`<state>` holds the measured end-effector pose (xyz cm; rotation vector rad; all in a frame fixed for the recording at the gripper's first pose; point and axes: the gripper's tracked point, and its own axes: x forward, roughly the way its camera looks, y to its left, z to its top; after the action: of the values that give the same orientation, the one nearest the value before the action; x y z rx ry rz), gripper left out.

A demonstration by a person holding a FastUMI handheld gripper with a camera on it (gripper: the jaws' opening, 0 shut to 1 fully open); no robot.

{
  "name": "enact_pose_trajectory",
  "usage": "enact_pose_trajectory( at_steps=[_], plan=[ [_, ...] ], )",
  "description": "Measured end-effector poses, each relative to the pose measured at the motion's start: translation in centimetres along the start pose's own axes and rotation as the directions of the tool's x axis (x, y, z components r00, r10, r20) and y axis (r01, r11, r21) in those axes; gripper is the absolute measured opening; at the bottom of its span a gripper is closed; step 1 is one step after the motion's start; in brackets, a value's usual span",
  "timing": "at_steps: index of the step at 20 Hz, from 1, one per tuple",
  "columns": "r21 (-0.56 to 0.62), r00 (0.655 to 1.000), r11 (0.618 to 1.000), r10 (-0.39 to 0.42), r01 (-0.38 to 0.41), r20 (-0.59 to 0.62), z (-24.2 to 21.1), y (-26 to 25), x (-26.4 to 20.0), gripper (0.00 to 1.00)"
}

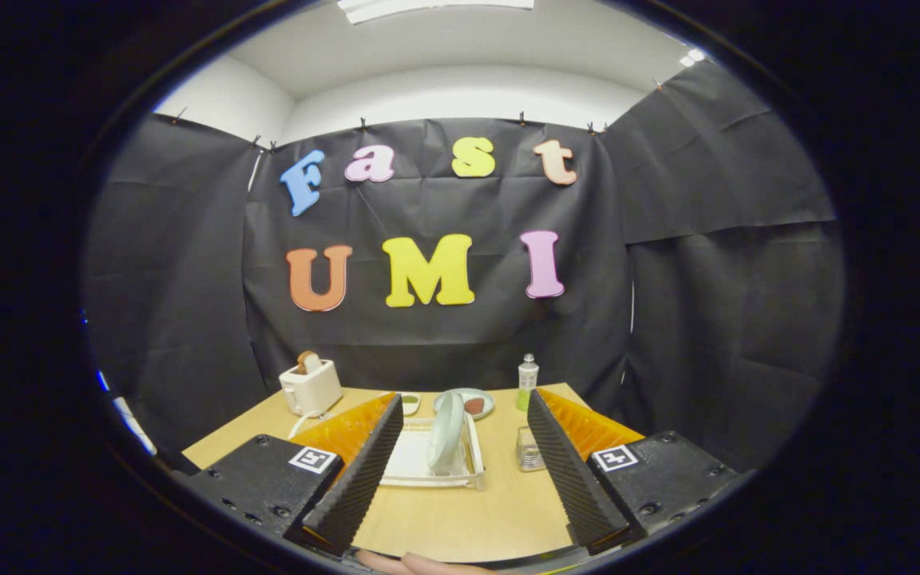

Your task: Take the plate from the dish rack, then take the spoon from the basket and place it into the plate.

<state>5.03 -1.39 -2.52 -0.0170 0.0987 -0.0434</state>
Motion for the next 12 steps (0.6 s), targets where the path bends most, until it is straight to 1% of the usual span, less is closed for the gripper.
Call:
enact_pose_trajectory(
  at_steps=[3, 7, 9, 11, 12],
  plan=[
    [-0.015, 0.999, 1.000, -0.003, 0.003, -0.044, -0.3, 0.0, 2.0, 1.00],
    [-0.074, 0.989, 0.996, -0.054, 0.044, -0.137, -0.1, -0.5, 6.2, 1.00],
    [-0.093, 0.975, 0.995, -0.063, 0.044, -0.212, -0.4, -0.2, 8.7, 1.00],
    [-0.100, 0.958, 0.995, -0.038, 0.010, -0.285, -0.6, 0.5, 11.4, 1.00],
    [-0.112, 0.943, 0.994, -0.042, 0.005, -0.329, -0.9, 0.6, 12.8, 0.99]
  ],
)
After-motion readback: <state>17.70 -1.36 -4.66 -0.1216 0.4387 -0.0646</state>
